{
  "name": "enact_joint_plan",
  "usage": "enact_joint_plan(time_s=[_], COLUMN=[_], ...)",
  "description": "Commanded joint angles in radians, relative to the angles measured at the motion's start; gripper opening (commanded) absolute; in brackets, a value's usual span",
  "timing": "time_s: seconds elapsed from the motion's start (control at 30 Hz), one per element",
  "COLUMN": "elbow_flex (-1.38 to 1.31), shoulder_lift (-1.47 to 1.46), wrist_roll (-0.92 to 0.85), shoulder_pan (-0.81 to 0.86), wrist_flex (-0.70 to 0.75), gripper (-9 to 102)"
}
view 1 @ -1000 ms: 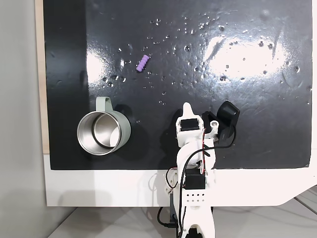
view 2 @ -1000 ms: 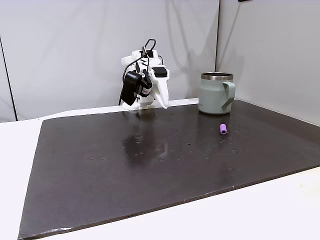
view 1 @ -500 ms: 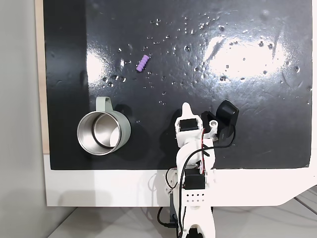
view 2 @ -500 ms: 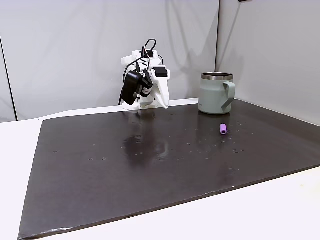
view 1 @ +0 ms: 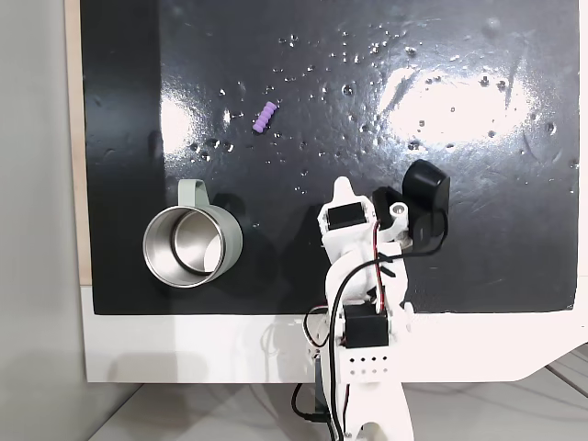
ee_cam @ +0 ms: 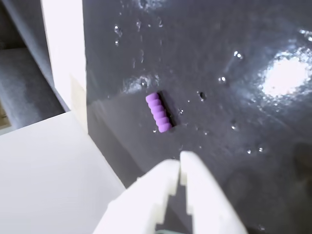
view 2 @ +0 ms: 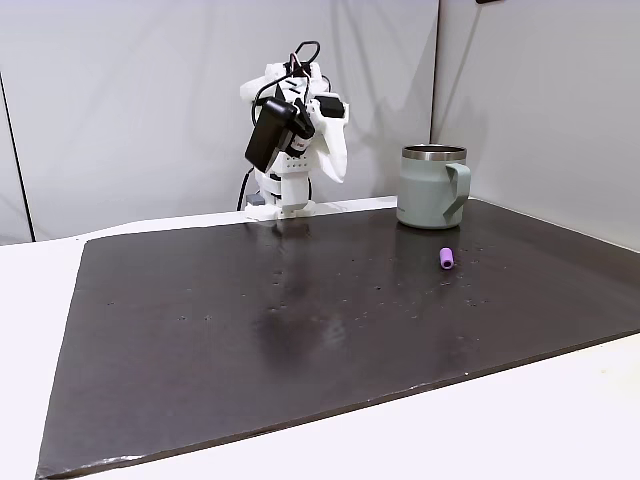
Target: Grasp a pengrip and put it in the cup.
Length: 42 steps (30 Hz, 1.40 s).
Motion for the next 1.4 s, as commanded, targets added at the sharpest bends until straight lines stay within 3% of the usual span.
enact_joint_plan(time_s=[0.0, 0.33, 0.63, 1.37], elbow_flex=[-0.268, -0.663, -0.873, -1.104], shoulder_lift=[-0.284, -0.753, -1.019, -1.422], wrist_roll=[-0.023, -0.026, -0.043, -0.173], shoulder_pan=[-0.002, -0.032, -0.101, -0.236], wrist_flex=[-0.037, -0.04, 0.038, 0.0], gripper=[0, 6, 22, 25])
